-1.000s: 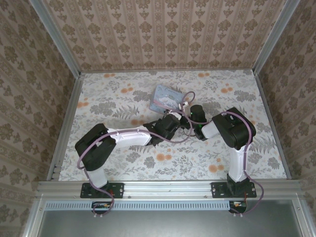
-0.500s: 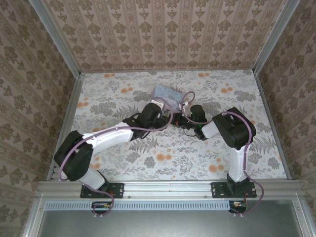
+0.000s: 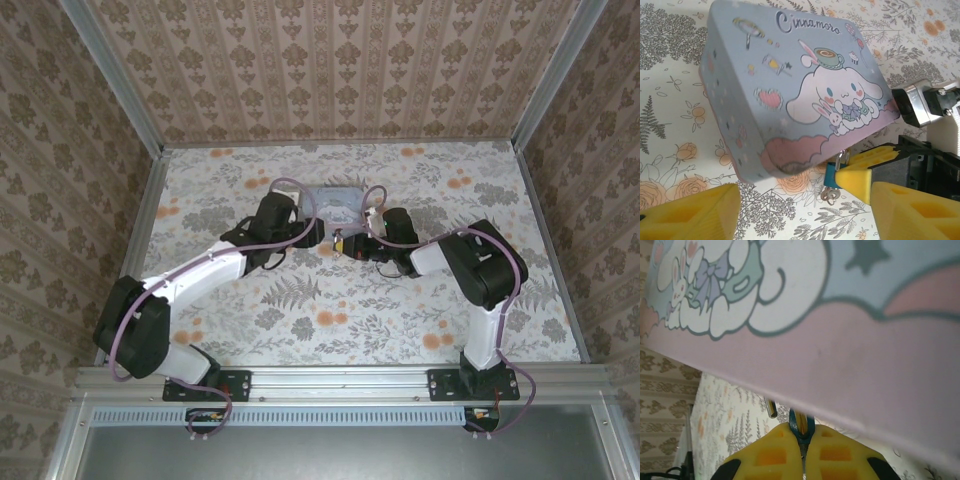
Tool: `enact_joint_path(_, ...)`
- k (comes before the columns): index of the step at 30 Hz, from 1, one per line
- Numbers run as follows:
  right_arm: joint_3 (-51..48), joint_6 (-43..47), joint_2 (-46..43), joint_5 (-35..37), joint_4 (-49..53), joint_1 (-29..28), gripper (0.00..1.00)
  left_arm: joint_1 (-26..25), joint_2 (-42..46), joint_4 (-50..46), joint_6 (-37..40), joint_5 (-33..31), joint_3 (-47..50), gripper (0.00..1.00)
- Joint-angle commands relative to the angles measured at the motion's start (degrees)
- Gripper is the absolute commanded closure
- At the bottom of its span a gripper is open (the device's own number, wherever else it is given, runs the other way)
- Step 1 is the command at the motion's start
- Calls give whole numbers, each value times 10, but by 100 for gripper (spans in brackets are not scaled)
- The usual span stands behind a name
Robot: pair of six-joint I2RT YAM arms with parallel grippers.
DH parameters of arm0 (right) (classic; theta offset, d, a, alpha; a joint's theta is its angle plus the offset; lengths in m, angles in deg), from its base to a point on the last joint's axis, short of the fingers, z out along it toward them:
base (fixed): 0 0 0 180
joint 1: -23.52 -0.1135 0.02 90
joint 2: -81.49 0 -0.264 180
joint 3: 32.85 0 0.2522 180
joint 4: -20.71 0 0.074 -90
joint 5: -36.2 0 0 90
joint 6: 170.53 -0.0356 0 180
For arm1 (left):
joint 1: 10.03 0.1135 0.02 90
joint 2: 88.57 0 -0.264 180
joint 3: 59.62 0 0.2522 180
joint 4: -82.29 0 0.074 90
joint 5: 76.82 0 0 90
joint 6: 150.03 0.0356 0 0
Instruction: Unlock a padlock with a key
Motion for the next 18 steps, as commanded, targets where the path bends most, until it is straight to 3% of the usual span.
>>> enact_joint_path(1,-19,7,19,38,176,7,100,12,-11,-24,-7,19,-9,26)
enact_joint_path(10,-36,-38,20,30,130,6,100,26,-76,-69,25,5,-67,22)
enact_joint_path(18,-41,-58,17,27,107,6,100,19,-84,-74,26,4,-51,20)
